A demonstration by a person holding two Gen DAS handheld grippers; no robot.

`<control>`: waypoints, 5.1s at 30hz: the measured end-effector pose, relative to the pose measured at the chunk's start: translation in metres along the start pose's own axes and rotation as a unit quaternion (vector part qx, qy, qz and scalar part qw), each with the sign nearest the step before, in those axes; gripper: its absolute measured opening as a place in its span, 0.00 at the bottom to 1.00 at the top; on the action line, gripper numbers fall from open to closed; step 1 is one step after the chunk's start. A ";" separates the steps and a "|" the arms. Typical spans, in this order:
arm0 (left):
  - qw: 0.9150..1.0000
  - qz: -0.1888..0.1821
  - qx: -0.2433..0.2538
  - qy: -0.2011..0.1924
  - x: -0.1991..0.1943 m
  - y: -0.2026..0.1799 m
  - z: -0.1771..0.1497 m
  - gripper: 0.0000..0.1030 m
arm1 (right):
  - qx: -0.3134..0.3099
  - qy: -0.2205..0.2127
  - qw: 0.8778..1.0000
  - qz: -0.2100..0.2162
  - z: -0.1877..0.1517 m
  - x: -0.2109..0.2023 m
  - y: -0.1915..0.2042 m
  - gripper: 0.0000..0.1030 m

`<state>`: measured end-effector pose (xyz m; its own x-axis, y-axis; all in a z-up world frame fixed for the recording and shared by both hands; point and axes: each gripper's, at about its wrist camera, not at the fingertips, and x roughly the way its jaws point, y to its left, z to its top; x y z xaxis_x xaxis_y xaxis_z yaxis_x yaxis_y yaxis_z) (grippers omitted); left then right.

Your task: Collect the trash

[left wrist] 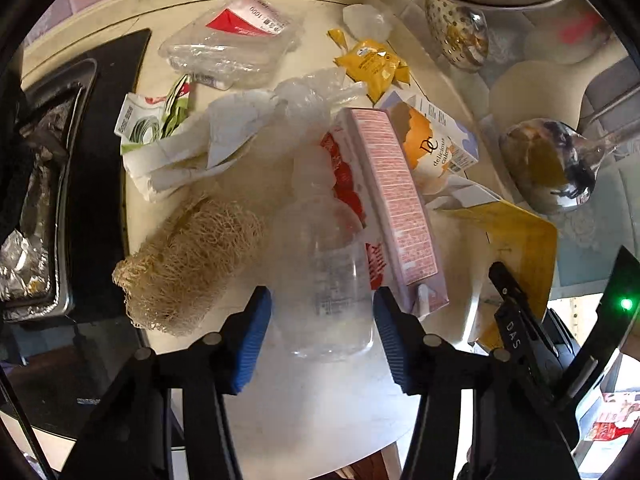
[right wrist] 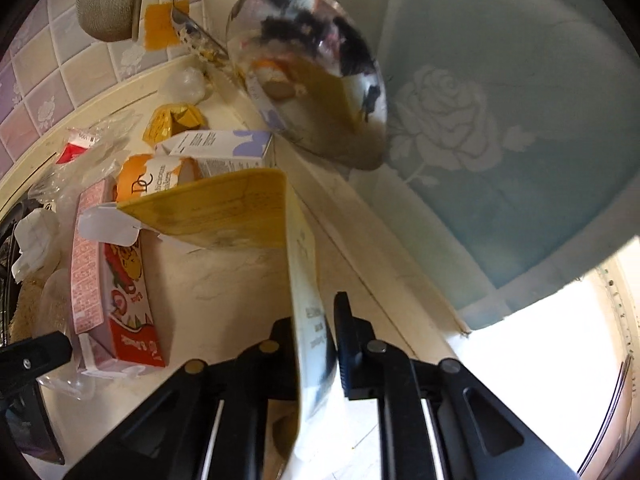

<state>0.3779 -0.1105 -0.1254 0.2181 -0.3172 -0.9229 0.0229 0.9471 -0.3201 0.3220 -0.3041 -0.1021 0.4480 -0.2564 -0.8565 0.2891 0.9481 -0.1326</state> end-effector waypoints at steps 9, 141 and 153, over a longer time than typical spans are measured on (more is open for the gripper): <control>0.999 0.012 0.011 -0.045 -0.036 0.007 -0.023 0.46 | 0.003 -0.049 0.999 -0.008 -0.008 -0.035 0.002 0.11; 0.885 0.166 -0.433 -0.043 0.176 0.542 -0.709 0.99 | -0.646 0.135 0.695 0.286 -0.764 0.132 0.440 0.52; 0.895 0.133 -0.426 0.022 0.319 0.581 -0.737 0.99 | -0.775 0.107 0.589 0.203 -0.899 0.261 0.479 0.52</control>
<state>-0.2577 0.3025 -0.7637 0.0665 -0.1049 -0.9923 -0.7799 0.6148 -0.1173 -0.1832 0.2522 -0.8379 0.0484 -0.0769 -0.9959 -0.9988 -0.0016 -0.0484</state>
